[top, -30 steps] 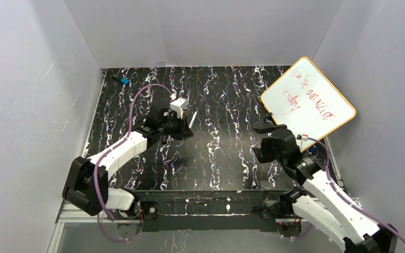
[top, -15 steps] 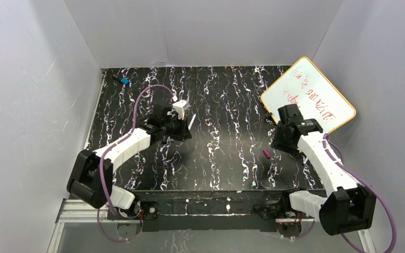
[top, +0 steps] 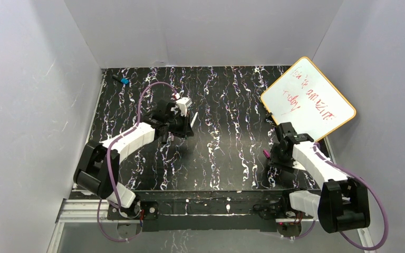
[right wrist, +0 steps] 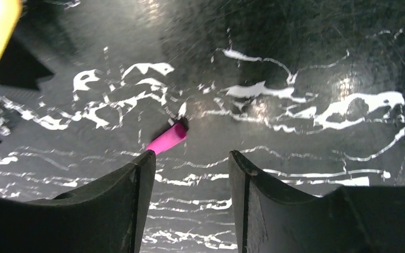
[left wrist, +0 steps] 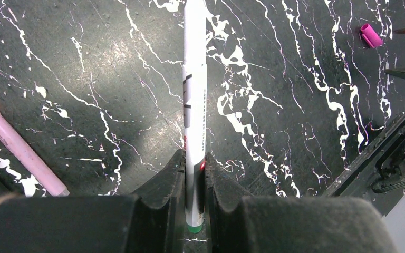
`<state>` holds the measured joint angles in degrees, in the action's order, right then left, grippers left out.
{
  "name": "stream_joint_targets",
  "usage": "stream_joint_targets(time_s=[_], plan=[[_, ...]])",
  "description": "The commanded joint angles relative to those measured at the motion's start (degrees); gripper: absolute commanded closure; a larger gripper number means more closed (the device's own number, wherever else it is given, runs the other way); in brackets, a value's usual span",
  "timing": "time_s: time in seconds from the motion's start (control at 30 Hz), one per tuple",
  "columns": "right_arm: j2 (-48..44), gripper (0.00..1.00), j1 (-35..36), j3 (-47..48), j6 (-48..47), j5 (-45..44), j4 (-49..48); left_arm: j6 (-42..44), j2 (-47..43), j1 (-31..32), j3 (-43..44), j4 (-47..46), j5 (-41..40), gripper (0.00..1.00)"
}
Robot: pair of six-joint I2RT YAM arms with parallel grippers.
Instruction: Insert the pens into the pen caps
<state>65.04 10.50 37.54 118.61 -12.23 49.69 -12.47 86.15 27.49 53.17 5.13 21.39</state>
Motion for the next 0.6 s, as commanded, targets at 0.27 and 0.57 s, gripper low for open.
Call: stream_joint_targets(time_s=[0.27, 0.57], plan=[[13.5, 0.37, -4.6, -1.9, 6.8, 3.5, -21.8, -0.1, 4.8, -0.2, 6.2, 3.6, 2.8, 1.0], [13.1, 0.32, -6.2, -0.3, 3.7, 6.8, -16.1, -0.2, 7.1, -0.2, 8.6, 6.2, 2.1, 1.0]])
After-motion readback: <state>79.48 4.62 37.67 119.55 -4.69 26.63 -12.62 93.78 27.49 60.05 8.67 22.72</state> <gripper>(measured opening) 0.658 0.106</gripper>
